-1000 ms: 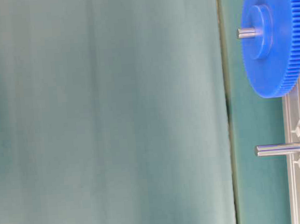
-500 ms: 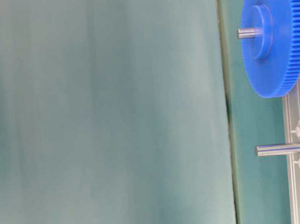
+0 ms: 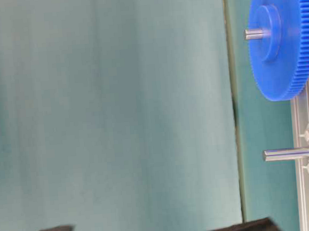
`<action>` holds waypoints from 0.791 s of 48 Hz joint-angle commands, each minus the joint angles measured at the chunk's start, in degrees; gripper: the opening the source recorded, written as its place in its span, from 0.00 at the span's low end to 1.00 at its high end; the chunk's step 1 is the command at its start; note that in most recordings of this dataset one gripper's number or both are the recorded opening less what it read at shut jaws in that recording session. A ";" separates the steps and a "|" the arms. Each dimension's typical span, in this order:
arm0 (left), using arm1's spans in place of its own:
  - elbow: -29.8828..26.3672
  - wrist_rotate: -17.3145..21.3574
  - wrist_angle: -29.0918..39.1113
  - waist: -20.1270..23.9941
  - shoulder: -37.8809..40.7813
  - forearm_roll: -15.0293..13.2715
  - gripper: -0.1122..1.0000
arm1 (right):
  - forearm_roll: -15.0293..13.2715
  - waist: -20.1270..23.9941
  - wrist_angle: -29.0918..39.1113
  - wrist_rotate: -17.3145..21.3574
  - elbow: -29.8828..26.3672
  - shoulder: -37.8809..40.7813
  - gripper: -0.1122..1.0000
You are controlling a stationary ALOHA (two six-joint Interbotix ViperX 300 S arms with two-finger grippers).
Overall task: Insert the small gear onto the shaft.
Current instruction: 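Lower the open left gripper over the small blue gear's hub, then close the left gripper on the small blue gear's hub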
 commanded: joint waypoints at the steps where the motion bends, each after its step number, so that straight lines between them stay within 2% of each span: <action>1: -1.58 -1.85 -0.44 -0.35 0.53 0.09 0.62 | 0.00 -0.09 -0.35 0.53 -0.79 0.35 0.18; 5: -2.37 -3.52 -0.44 -0.35 2.37 0.09 0.82 | -0.09 -0.09 -0.26 0.53 -0.79 0.35 0.18; 8: -2.99 -3.60 -0.44 -0.44 3.69 0.09 0.91 | -0.09 -0.09 -0.18 0.53 -0.79 0.26 0.18; 16: -5.27 -2.55 -0.44 -0.53 7.65 0.26 0.89 | -0.09 -0.18 -0.09 0.53 -0.79 0.18 0.18; 38: -10.63 -2.46 0.00 -0.44 16.70 0.35 0.91 | 0.00 -0.09 0.79 0.53 -0.62 -1.93 0.18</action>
